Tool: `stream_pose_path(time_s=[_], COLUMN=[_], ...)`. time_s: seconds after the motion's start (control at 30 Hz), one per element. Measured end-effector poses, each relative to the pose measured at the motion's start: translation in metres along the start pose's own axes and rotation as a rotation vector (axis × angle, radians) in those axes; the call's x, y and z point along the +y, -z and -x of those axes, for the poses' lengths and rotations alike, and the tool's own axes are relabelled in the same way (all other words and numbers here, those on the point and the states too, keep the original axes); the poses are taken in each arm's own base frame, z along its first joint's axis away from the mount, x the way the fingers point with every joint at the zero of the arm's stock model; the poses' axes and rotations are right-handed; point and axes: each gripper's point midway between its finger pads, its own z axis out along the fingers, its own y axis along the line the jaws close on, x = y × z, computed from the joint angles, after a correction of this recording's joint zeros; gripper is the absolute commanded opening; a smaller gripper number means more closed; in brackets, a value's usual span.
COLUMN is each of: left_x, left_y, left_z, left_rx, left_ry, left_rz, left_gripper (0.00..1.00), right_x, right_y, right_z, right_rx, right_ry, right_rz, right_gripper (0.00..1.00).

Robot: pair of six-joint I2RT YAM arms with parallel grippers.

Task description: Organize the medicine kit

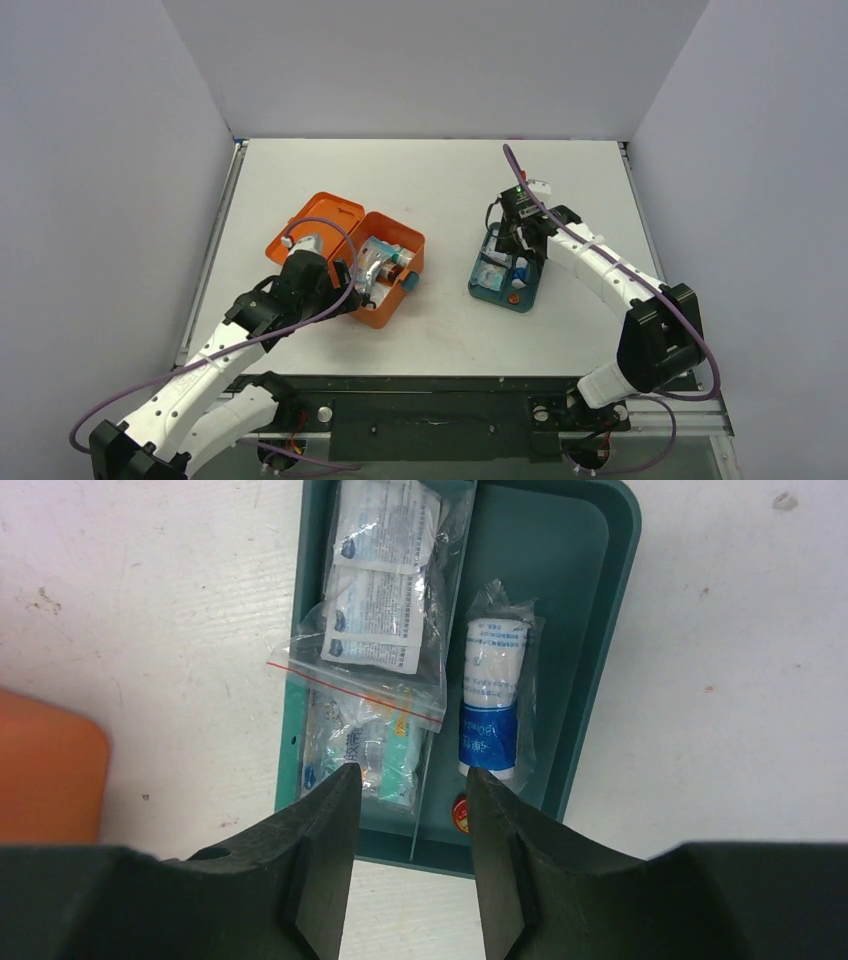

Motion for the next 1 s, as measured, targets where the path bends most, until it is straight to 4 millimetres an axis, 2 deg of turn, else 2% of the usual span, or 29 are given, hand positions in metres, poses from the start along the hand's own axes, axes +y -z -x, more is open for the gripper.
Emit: stream_pose_path(time_s=[0.33, 0.63, 1.0], left_x=[0.001, -0.001, -0.015], left_y=[-0.01, -0.013, -0.002], left_z=[-0.003, -0.002, 0.018], left_rx=[0.034, 0.046, 0.044], left_ry=[0.045, 0.045, -0.045], left_rz=[0.031, 0.023, 0.006], left_gripper=[0.62, 0.63, 0.68], right_x=[0.001, 0.003, 0.005], right_y=[-0.022, -0.031, -0.034], right_z=[-0.017, -0.027, -0.027], right_rx=[0.045, 0.064, 0.06], right_ry=[-0.064, -0.086, -0.089], right_rz=[0.005, 0.023, 0.031], right_gripper=[0.36, 0.35, 0.35])
